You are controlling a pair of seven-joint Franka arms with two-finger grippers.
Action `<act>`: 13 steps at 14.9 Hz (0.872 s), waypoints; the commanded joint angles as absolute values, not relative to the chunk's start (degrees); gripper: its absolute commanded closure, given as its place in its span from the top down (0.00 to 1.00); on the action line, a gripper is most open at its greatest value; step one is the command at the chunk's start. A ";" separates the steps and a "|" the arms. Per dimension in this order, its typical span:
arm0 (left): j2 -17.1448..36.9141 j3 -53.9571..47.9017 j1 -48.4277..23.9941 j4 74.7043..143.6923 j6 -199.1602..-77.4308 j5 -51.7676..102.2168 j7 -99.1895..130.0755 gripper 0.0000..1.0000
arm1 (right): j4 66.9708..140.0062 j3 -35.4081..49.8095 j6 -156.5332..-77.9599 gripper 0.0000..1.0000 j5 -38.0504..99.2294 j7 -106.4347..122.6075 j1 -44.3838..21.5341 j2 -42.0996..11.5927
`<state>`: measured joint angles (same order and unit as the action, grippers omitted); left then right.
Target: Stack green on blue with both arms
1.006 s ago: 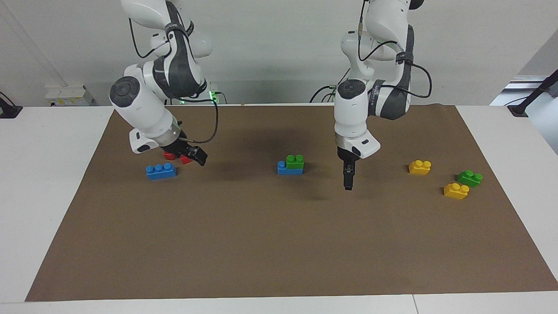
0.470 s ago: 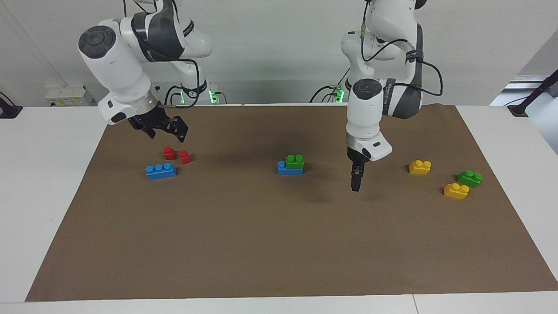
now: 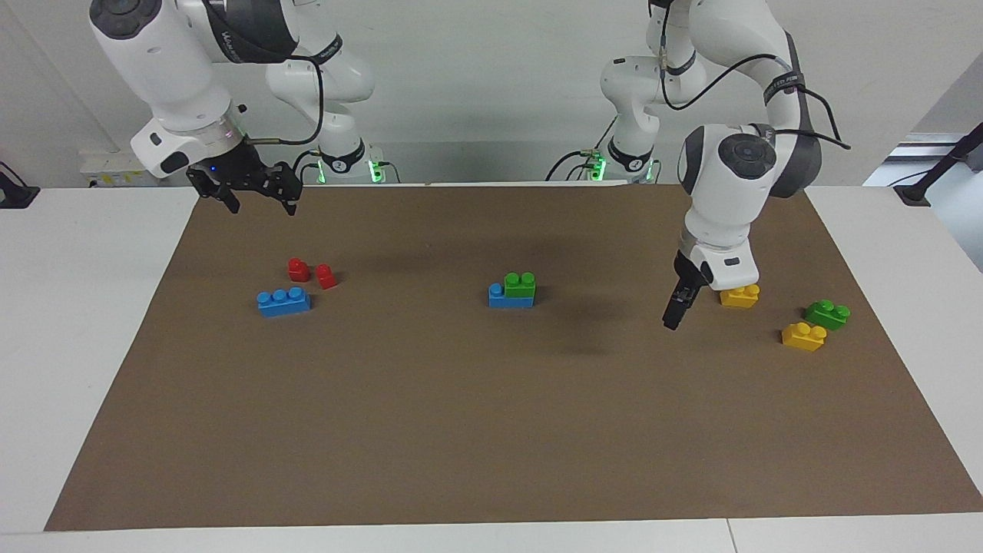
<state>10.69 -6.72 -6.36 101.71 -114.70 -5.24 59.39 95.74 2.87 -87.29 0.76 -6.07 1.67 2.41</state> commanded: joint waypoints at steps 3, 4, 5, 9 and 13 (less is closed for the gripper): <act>10.11 -6.51 -2.90 95.28 -102.86 -2.55 41.61 1.00 | 94.22 3.69 -85.87 1.00 -0.26 -4.48 3.08 2.46; 9.93 -6.16 -2.81 94.32 -100.48 -2.55 36.96 1.00 | 94.22 3.69 -85.78 1.00 -0.18 -4.48 3.08 2.46; 9.76 -6.15 -2.12 92.74 -98.20 -2.55 32.91 1.00 | 94.22 3.60 -85.78 1.00 -0.26 -4.48 3.08 2.46; 6.26 -5.19 -0.36 91.31 -93.09 -2.55 17.00 1.00 | 94.31 3.69 -85.61 1.00 -0.26 -5.01 2.99 2.55; 0.45 -5.36 1.32 92.89 -87.29 -2.29 5.19 1.00 | 94.39 3.69 -85.69 1.00 -0.26 -5.01 2.99 2.64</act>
